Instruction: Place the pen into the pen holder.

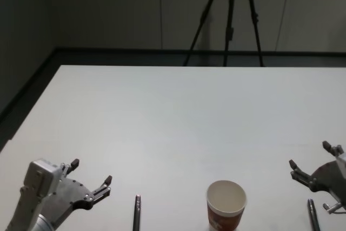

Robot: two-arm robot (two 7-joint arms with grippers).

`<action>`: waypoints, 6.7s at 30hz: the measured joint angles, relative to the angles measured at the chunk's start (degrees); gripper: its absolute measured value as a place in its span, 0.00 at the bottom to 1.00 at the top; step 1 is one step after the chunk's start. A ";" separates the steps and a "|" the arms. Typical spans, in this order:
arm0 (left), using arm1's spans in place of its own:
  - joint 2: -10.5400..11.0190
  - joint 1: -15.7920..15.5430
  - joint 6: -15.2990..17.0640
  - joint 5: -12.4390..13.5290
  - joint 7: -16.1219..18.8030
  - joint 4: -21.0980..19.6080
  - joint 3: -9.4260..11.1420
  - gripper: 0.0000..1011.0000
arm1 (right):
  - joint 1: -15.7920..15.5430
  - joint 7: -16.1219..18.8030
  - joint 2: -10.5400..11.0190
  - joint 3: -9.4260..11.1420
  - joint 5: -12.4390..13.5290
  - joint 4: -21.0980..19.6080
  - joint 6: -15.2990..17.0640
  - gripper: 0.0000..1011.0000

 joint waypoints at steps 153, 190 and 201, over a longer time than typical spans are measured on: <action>-16.41 -4.68 33.56 1.28 -8.01 4.66 -2.72 0.99 | 0.00 0.00 0.00 0.00 0.00 0.00 0.00 0.99; -20.33 -5.01 36.87 6.36 -6.79 7.77 -4.05 0.99 | 0.00 0.00 0.00 0.00 0.00 0.00 0.00 0.99; -21.45 -4.86 38.11 7.88 -6.45 7.96 -4.66 0.99 | 0.00 0.00 0.00 0.00 0.00 0.00 0.00 0.99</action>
